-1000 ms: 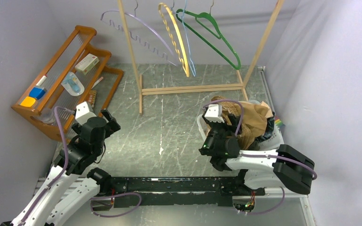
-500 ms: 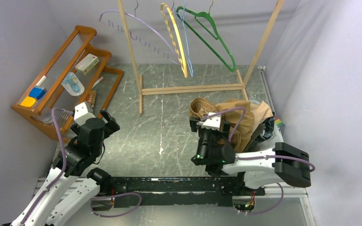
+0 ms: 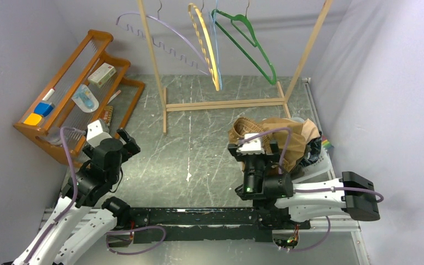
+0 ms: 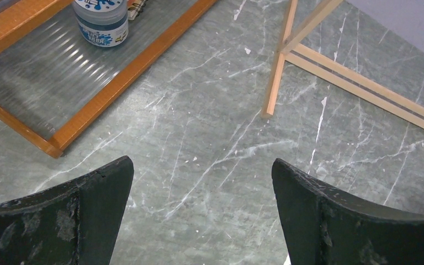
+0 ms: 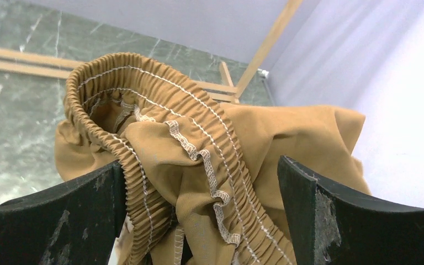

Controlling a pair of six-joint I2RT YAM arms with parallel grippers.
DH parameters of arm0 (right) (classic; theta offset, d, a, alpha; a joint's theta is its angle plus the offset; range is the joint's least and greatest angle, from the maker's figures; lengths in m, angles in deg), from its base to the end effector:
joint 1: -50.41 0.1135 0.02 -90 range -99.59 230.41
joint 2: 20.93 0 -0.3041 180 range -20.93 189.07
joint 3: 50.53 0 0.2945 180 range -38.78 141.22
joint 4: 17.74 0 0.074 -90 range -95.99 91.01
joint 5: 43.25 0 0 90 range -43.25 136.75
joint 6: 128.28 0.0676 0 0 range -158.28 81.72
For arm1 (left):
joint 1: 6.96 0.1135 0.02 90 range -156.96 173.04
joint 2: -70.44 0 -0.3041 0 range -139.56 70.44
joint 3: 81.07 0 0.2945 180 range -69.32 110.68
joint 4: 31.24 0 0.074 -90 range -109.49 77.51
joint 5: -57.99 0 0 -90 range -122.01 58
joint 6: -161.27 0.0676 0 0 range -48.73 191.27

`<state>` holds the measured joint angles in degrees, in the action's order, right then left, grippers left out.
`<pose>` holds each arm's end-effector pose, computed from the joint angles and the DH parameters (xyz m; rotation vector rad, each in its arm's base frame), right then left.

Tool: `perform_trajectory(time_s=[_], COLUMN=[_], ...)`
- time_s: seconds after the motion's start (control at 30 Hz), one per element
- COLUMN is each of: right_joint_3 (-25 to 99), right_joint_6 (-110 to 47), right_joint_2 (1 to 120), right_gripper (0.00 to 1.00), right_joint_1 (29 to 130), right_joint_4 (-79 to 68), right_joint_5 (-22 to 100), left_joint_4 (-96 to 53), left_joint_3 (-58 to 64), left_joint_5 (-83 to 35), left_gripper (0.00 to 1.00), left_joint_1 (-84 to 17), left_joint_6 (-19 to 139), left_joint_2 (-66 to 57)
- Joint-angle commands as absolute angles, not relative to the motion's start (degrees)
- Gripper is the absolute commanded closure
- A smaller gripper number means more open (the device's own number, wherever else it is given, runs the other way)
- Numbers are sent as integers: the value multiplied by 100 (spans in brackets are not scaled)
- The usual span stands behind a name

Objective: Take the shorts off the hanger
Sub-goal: Place the shorts in the basket.

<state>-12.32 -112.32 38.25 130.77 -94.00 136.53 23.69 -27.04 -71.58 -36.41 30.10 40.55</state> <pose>0.0970 0.1676 0.3303 -0.1273 1.5756 -0.3872 0.1374 -0.0281 0.3209 -0.5916 1.8864 -0.0675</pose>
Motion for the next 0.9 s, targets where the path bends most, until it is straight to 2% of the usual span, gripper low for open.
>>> perform_trajectory(time_s=[0.0,0.2,0.37,0.63,0.73,0.87], right_joint_3=[-954,-654,-320,-159,-179,-443], right_joint_6=[-12755,-13268,-13979,-13695,-13270,-12746], right_joint_2=[4169,3961,3778,3718,3660,3653], right_gripper=[0,0,0,0,0,1], right_joint_1=[13296,13384,14169,14733,14470,13316], right_joint_4=[-10940,-10921,-10965,-11009,-10965,-10815], right_joint_5=[14651,14650,14650,14624,14233,14179], left_joint_4=[2418,2408,2328,2355,2335,2335], left_joint_3=[-2529,-2549,-2584,-2557,-2560,-2556], left_joint_5=[-7143,-7134,-7139,-7155,-7132,-7100], left_gripper=[1,1,1,1,1,1], left_joint_1=[-3600,-3602,-3596,-3599,-3598,-3602], left_joint_6=[3049,3039,3090,3092,3116,3106], left_joint_2=[3937,3978,4014,3929,3908,3868])
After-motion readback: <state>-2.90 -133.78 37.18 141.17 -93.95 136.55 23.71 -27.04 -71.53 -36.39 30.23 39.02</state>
